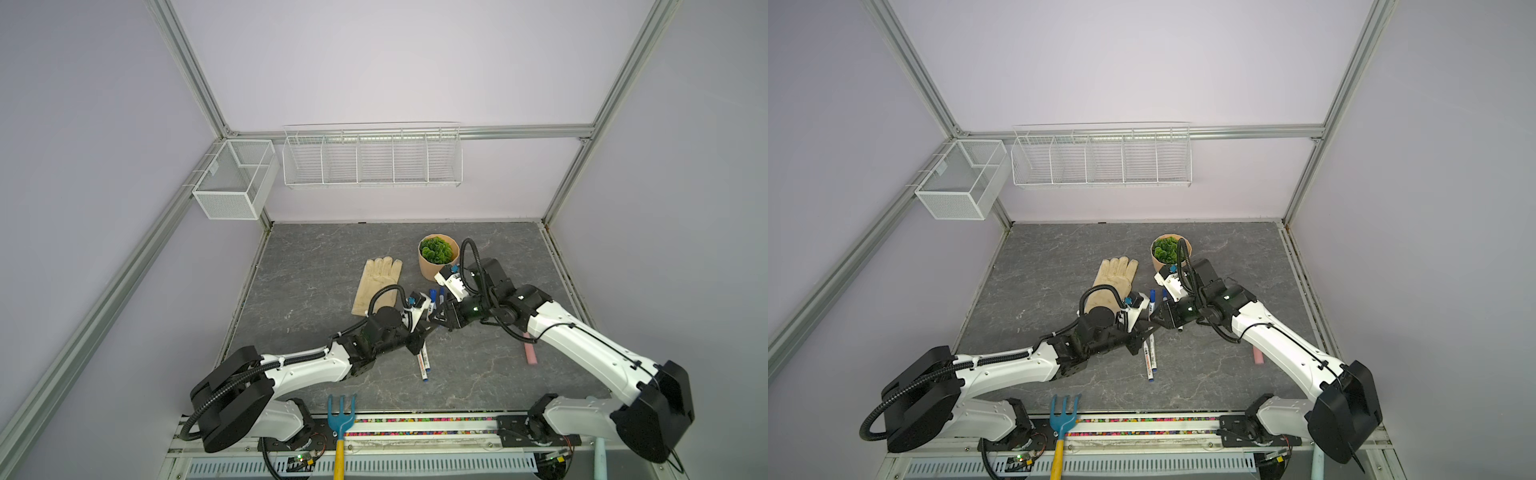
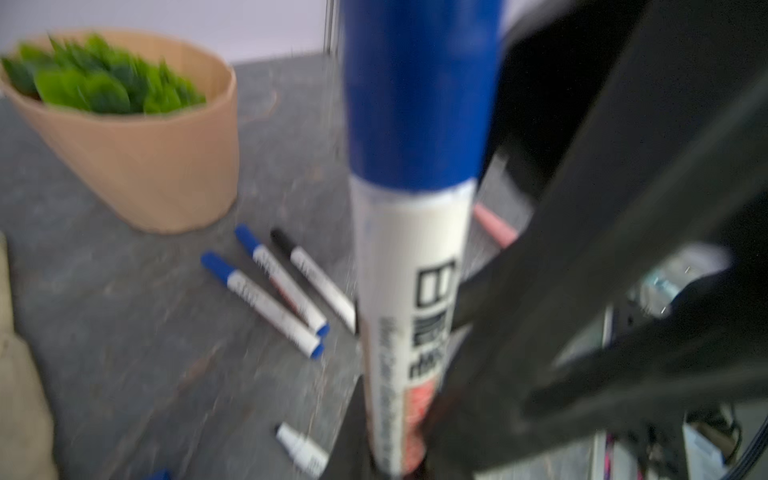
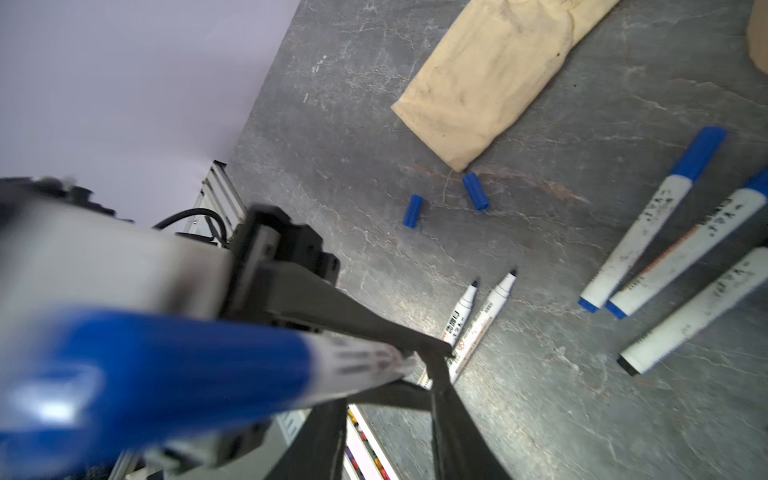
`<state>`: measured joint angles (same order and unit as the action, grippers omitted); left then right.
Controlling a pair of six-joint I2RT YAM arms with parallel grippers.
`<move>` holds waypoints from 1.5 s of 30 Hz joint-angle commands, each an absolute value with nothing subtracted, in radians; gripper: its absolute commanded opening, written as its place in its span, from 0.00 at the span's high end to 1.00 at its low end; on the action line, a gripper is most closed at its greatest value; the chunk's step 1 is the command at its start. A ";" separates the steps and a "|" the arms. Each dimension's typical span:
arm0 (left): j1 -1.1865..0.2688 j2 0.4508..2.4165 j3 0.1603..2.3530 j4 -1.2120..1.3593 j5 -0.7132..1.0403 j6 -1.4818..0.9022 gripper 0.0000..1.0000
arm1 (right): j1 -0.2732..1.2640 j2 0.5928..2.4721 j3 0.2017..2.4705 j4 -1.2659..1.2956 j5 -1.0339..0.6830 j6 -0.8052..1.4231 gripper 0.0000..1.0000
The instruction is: Insert the pens into the pen caps
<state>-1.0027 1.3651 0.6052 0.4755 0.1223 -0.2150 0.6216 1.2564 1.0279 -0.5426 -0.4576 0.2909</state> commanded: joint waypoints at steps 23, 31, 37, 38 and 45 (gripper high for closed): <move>-1.002 1.483 0.611 0.801 0.168 -0.377 1.00 | 0.624 1.246 0.992 -0.268 -0.362 0.429 0.82; -1.002 1.430 0.638 0.613 0.130 -0.376 0.26 | 0.583 1.223 0.973 -0.300 -0.265 0.477 0.89; -1.002 1.341 0.660 0.288 -0.006 -0.368 0.01 | 0.470 1.203 0.887 -0.393 -0.127 0.547 0.90; -1.002 1.325 0.649 0.250 -0.073 -0.377 0.01 | 0.446 1.208 0.861 -0.405 -0.114 0.563 0.90; -1.001 1.233 0.540 0.151 -0.395 -0.549 0.01 | 0.370 1.388 0.823 -0.410 -0.123 0.557 0.88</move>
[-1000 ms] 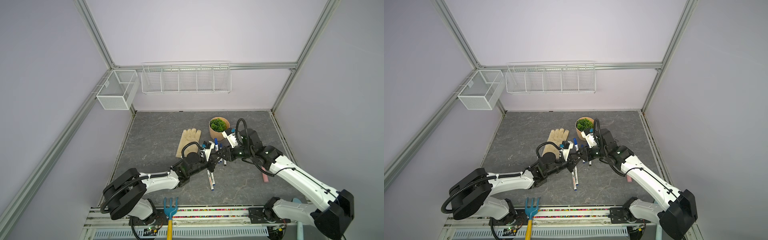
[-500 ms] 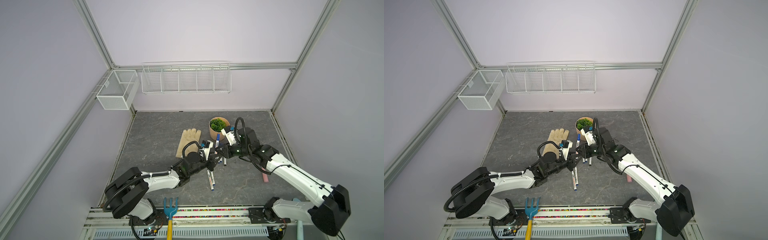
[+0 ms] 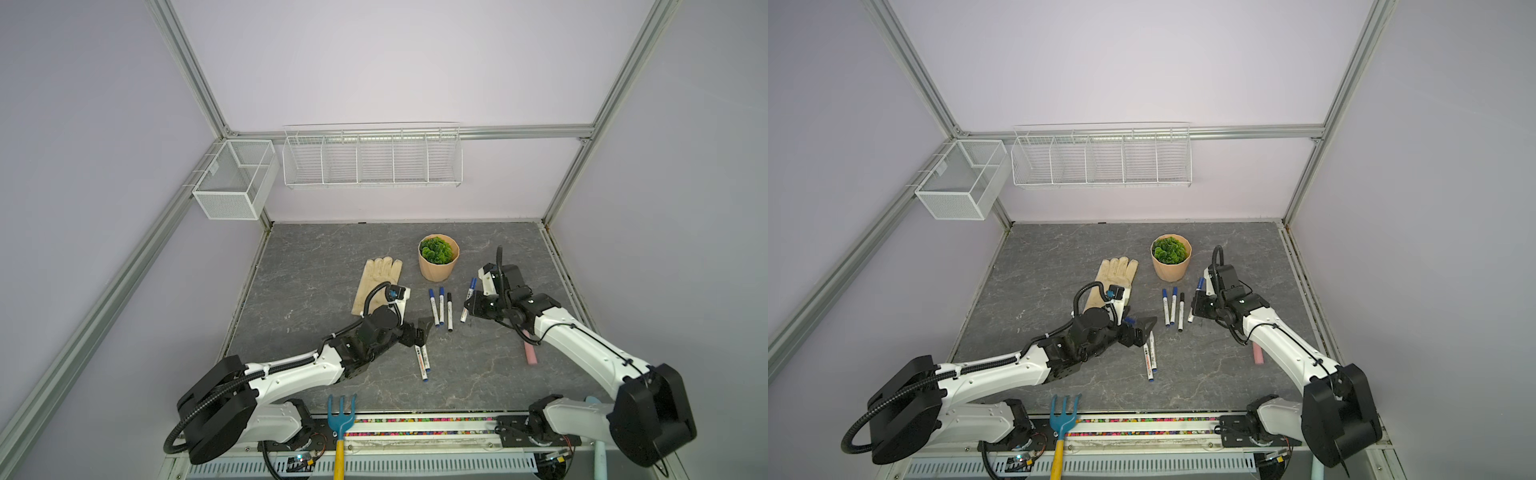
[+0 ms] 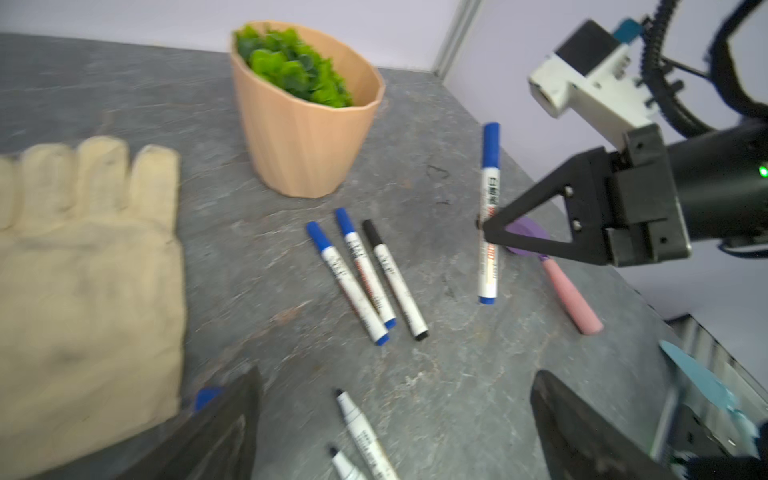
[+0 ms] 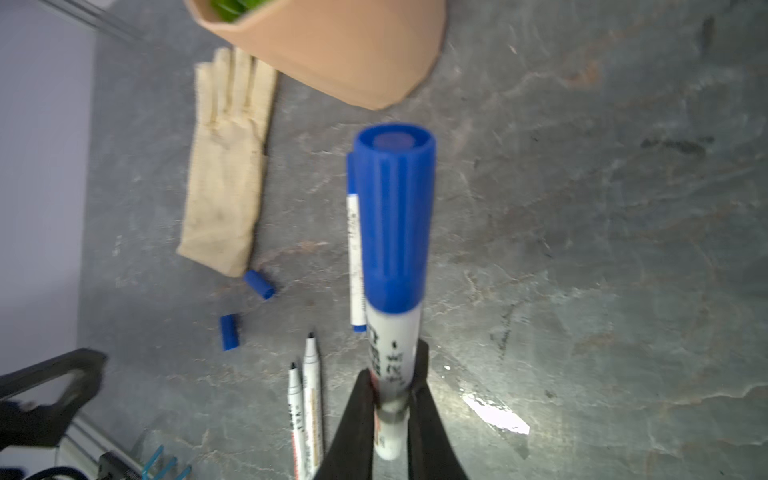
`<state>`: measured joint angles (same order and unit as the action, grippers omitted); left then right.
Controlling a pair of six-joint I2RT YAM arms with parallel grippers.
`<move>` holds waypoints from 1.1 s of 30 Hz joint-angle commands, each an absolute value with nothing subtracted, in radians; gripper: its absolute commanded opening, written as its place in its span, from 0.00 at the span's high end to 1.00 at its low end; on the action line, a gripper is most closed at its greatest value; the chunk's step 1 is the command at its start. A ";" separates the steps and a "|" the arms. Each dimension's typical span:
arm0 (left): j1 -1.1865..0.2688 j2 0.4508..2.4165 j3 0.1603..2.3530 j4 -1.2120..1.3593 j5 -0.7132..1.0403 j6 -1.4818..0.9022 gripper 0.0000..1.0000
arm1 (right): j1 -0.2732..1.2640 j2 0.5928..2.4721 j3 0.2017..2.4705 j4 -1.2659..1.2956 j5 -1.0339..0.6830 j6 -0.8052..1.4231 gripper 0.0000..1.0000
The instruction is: Insert the pens into the pen caps
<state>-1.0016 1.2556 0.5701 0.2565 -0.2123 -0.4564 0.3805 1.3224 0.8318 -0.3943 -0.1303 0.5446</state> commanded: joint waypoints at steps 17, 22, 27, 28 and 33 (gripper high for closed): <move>-1.001 1.226 0.548 0.049 -0.479 -0.613 0.01 | 0.394 1.604 0.950 -0.365 -0.202 0.504 0.61; -1.000 1.264 0.553 0.052 -0.515 -0.658 0.01 | 0.498 1.490 0.922 -0.427 -0.141 0.445 0.60; -0.999 1.304 0.584 -0.012 -0.592 -0.727 0.01 | 0.649 1.493 0.936 -0.489 -0.164 0.352 0.61; -0.999 1.311 0.591 -0.028 -0.607 -0.740 0.01 | 0.681 1.508 0.940 -0.495 -0.167 0.333 0.61; -0.999 1.318 0.611 -0.085 -0.647 -0.783 0.00 | 0.777 1.610 1.010 -0.550 -0.142 0.261 0.61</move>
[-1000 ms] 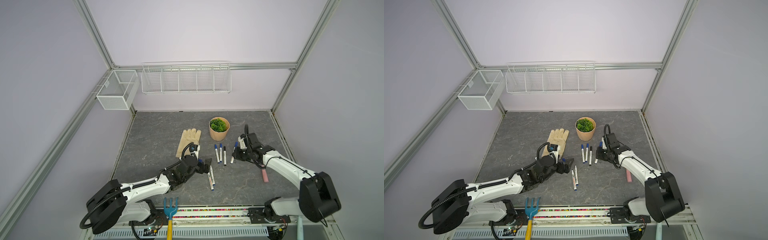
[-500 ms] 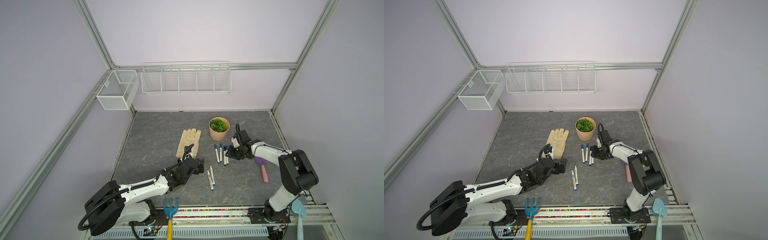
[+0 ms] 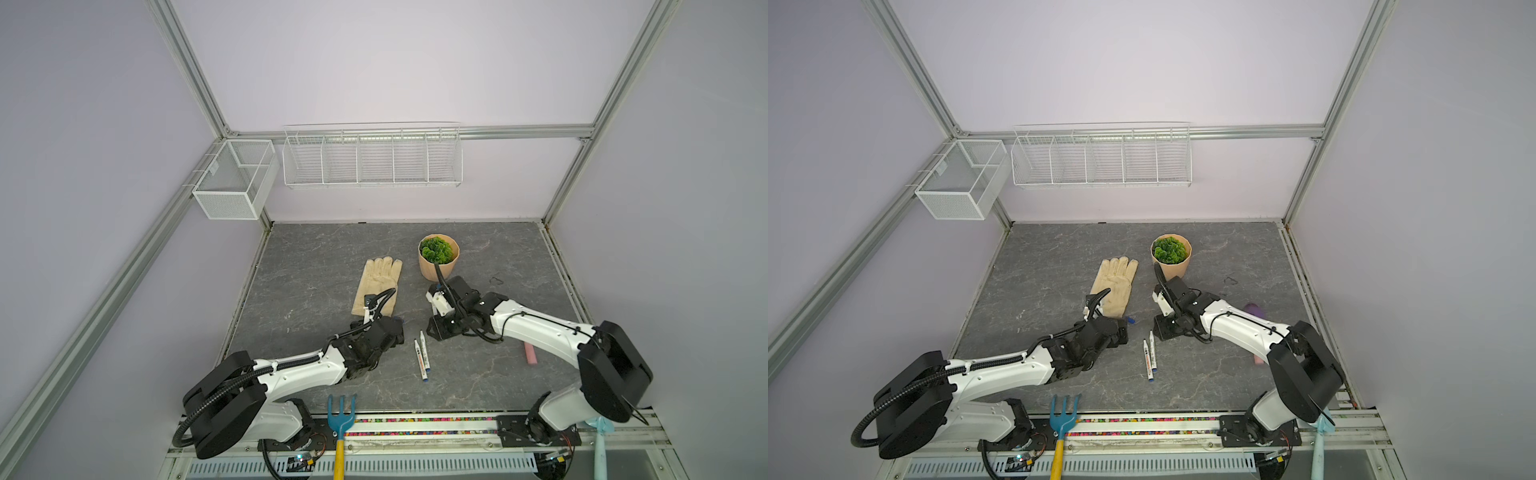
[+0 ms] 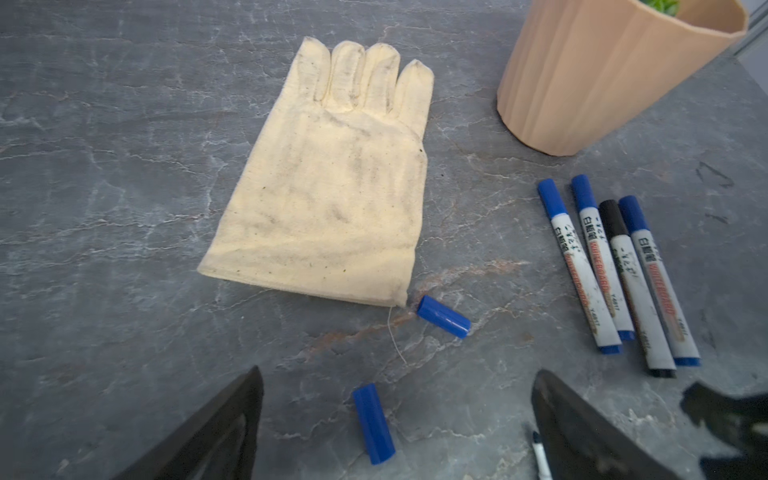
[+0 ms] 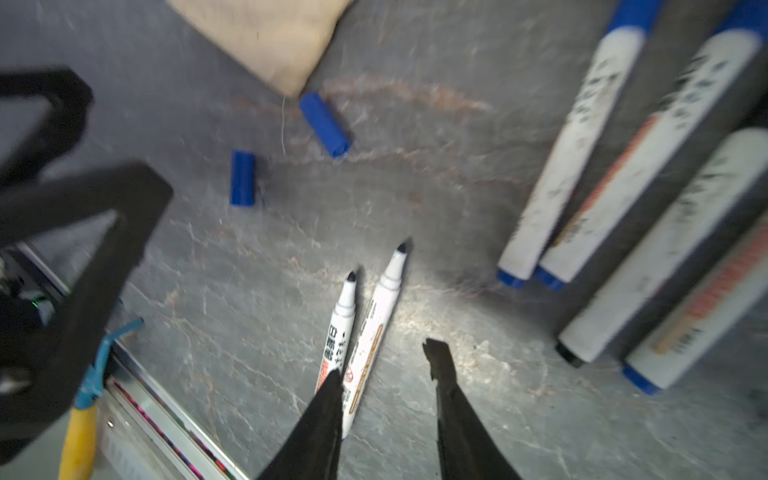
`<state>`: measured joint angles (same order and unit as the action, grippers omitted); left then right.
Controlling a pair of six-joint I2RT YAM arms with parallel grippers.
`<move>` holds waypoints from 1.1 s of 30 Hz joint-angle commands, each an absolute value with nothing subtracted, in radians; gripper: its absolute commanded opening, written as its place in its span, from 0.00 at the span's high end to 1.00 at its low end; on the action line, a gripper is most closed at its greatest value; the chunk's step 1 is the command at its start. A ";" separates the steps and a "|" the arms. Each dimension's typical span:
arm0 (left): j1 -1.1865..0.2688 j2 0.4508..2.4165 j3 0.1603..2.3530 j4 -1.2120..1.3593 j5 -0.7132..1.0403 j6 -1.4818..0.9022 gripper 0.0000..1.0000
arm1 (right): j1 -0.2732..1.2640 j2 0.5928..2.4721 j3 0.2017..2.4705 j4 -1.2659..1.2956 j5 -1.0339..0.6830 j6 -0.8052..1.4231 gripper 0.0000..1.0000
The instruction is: Insert the pens into the pen caps
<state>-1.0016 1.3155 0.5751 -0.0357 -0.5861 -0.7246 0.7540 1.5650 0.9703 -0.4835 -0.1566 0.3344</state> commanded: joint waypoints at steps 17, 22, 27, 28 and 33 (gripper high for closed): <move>-0.999 1.274 0.599 -0.106 -0.644 -0.779 0.00 | 0.822 1.879 1.176 -0.674 0.028 0.298 0.65; -0.999 1.281 0.609 -0.091 -0.593 -0.741 0.00 | 0.822 1.884 1.169 -0.670 0.045 0.309 0.77; -0.999 1.293 0.617 -0.078 -0.541 -0.715 0.01 | 0.822 1.815 1.150 -0.619 0.013 0.309 0.87; -0.999 1.294 0.617 -0.074 -0.532 -0.712 0.00 | 0.821 1.792 1.144 -0.602 0.006 0.309 0.89; -0.999 1.310 0.614 -0.028 -0.457 -0.671 0.00 | 0.803 1.663 1.122 -0.538 -0.012 0.331 0.93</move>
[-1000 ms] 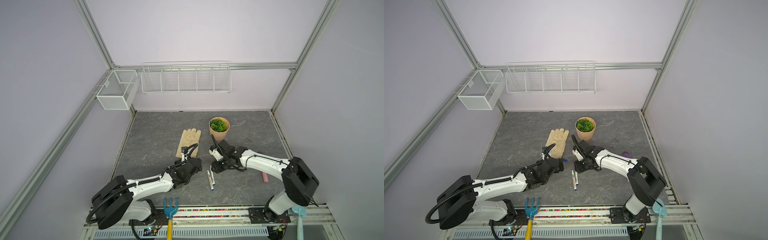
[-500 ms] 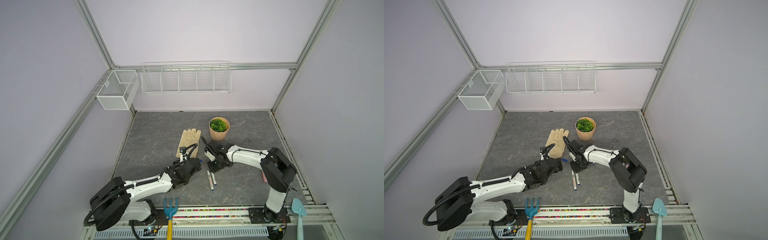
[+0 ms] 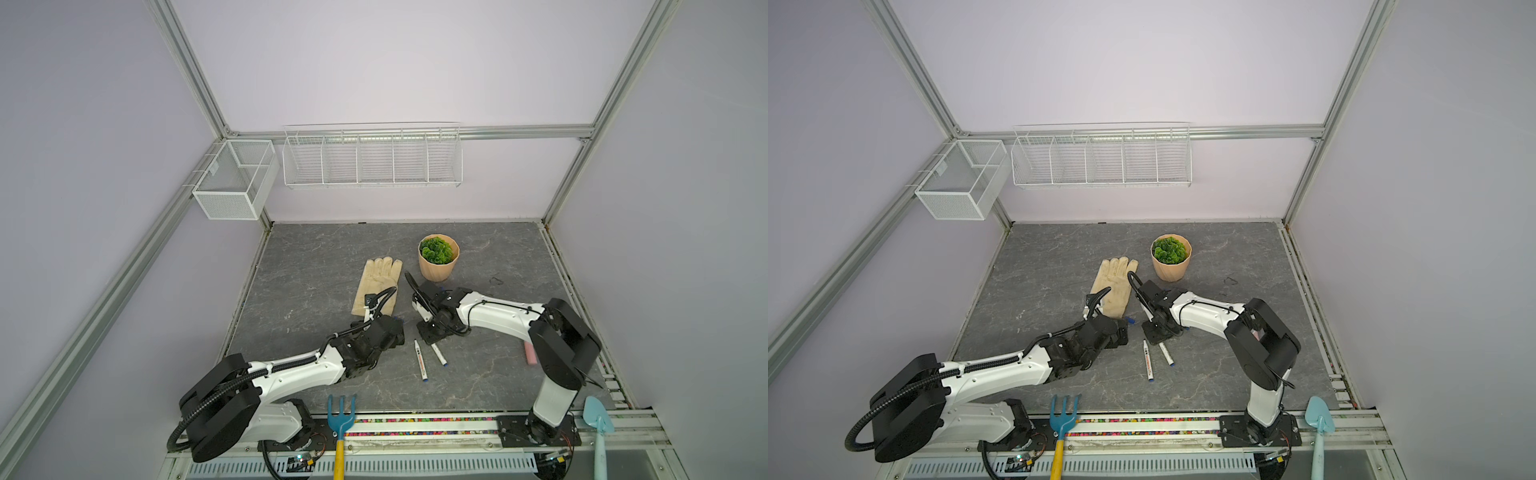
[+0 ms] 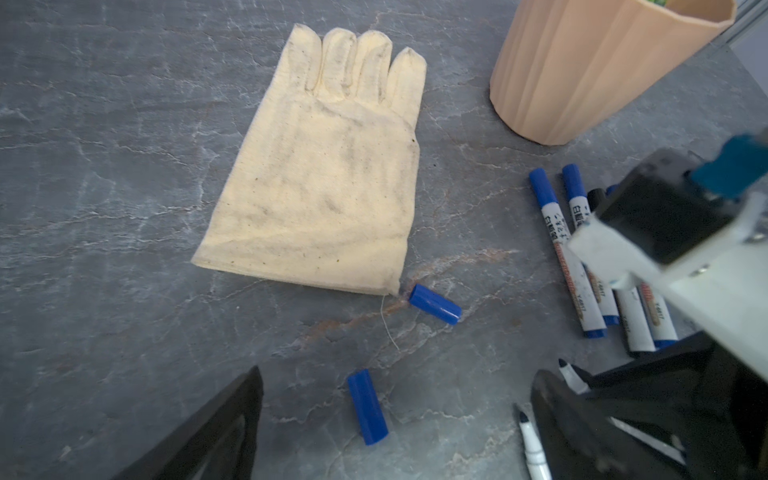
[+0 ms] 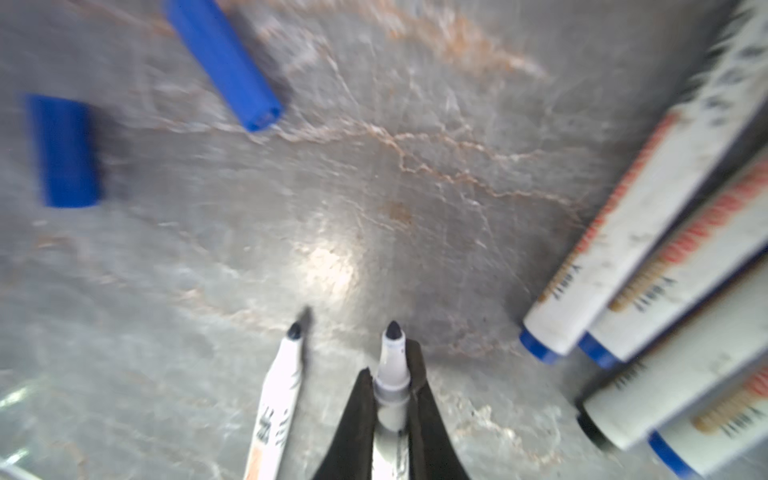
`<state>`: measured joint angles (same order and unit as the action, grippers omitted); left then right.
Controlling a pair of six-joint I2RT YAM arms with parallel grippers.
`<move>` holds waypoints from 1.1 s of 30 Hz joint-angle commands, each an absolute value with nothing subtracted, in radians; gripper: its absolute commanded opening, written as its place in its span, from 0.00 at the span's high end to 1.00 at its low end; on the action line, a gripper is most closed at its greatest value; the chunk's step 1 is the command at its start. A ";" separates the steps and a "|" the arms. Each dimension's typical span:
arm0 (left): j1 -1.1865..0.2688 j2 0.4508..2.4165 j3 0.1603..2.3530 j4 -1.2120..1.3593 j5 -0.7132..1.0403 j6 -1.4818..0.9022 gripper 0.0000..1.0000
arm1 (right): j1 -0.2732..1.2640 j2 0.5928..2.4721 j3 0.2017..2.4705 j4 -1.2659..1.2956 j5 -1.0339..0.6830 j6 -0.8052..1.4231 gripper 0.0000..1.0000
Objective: Insert the pens into the pen caps
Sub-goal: 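Grasp a black-tipped white marker from the table with right gripper, then lift the marker upright with right gripper while left gripper closes on it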
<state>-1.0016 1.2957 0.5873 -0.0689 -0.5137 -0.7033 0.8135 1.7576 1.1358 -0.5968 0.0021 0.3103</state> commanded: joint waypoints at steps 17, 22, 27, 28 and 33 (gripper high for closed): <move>-1.000 1.330 0.638 0.199 -0.024 -0.410 0.00 | 0.647 1.322 0.871 -0.166 -0.137 0.514 0.94; -1.000 1.370 0.680 0.189 0.003 -0.407 0.05 | 0.637 1.309 0.841 -0.132 -0.166 0.532 0.94; -1.000 1.401 0.702 0.231 0.032 -0.405 0.08 | 0.635 1.308 0.834 -0.120 -0.183 0.532 0.94; -1.000 1.409 0.709 0.231 0.039 -0.402 0.08 | 0.636 1.306 0.831 -0.116 -0.184 0.535 0.94; -1.000 1.473 0.764 0.203 0.072 -0.394 0.16 | 0.631 1.286 0.816 -0.090 -0.189 0.547 0.94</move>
<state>-1.0016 1.4418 0.7139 0.2035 0.0368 -0.4107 0.6411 1.3182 0.8379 -0.1314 -0.1734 0.5243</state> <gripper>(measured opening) 0.856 0.141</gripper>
